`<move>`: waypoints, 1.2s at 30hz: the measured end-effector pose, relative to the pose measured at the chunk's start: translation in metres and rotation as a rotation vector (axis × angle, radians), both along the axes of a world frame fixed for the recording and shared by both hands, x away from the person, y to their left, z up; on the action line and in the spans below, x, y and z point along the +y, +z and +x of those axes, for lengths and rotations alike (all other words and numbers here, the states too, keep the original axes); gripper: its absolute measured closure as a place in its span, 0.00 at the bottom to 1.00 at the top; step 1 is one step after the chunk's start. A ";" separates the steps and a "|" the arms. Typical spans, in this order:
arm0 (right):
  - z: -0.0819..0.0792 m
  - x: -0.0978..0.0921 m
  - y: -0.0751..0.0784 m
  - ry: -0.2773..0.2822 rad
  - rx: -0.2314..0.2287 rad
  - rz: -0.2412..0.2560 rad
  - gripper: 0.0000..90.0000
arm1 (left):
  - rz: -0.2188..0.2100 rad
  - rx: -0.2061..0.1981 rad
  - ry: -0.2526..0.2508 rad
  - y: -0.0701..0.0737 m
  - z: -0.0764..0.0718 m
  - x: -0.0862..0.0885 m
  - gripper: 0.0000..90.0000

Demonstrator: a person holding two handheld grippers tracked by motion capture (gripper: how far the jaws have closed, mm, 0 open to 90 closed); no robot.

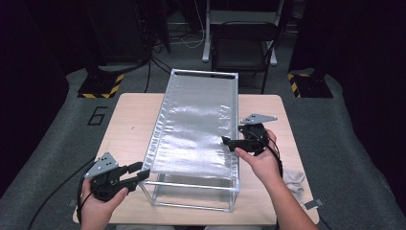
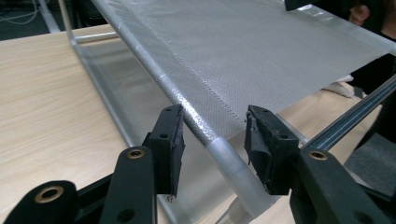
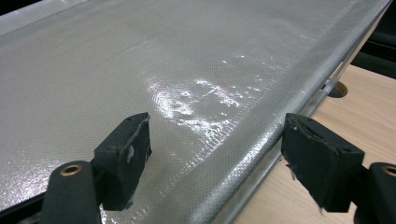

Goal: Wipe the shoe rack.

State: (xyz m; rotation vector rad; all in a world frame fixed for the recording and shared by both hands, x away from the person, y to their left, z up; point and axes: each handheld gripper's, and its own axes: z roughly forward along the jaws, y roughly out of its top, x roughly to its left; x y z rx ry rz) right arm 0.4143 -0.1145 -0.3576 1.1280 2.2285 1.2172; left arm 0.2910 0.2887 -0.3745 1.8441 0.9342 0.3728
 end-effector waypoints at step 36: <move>-0.070 -0.024 -0.003 0.037 0.023 0.066 0.36 | 0.020 -0.018 0.046 0.004 0.086 -0.009 0.42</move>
